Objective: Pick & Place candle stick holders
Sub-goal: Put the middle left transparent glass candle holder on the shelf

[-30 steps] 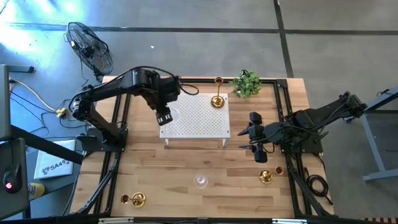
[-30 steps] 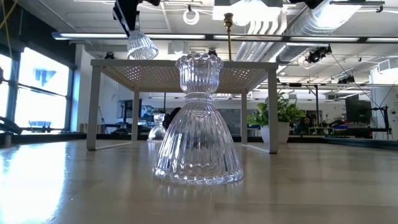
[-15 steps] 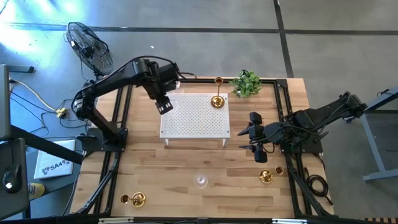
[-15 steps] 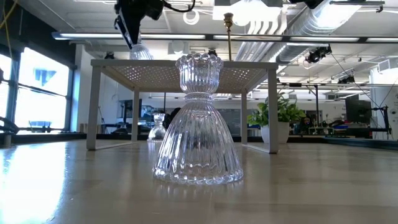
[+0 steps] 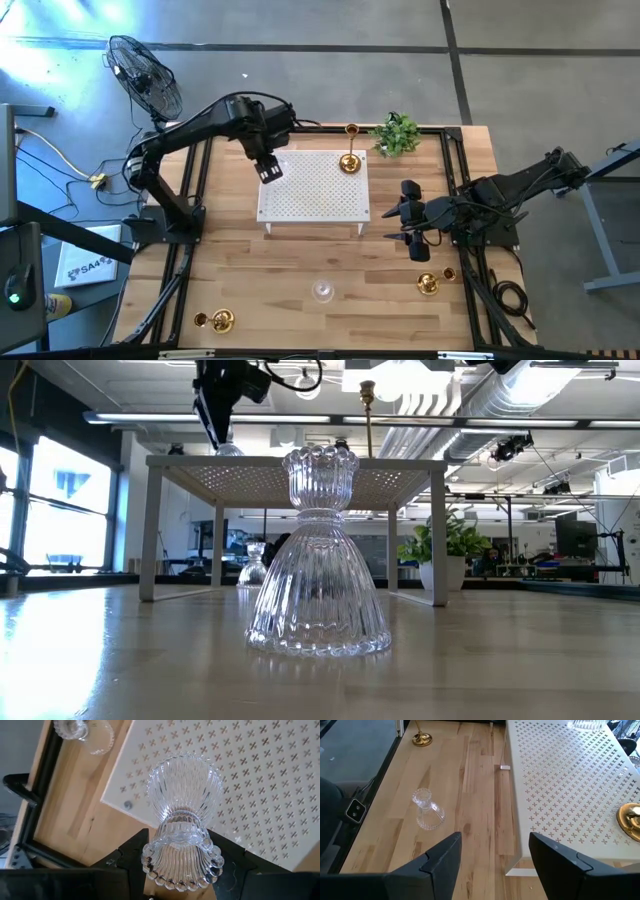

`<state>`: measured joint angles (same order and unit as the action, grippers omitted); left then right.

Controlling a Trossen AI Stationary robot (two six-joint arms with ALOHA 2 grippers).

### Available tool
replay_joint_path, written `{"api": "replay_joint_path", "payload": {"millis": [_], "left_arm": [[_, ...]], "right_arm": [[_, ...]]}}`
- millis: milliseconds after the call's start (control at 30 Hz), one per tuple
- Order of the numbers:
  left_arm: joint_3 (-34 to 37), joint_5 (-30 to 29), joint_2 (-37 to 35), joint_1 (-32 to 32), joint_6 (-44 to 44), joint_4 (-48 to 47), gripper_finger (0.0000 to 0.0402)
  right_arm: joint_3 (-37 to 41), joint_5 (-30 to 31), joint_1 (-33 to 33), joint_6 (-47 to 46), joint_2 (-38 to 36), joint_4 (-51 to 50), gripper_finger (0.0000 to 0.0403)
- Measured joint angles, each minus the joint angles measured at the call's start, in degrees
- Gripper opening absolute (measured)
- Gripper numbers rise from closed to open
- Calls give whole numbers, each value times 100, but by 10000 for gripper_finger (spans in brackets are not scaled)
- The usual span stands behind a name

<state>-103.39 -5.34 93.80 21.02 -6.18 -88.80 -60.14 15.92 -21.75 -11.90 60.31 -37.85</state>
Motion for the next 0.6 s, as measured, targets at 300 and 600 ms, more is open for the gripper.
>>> {"api": "replay_joint_path", "payload": {"millis": [300,600], "left_arm": [[-20,9,188,113,110,-79,160],[-13,265,194,115,147,-49,164]], "right_arm": [[0,-2,1,0,0,-2,225],[0,0,-1,-2,0,-2,224]]}}
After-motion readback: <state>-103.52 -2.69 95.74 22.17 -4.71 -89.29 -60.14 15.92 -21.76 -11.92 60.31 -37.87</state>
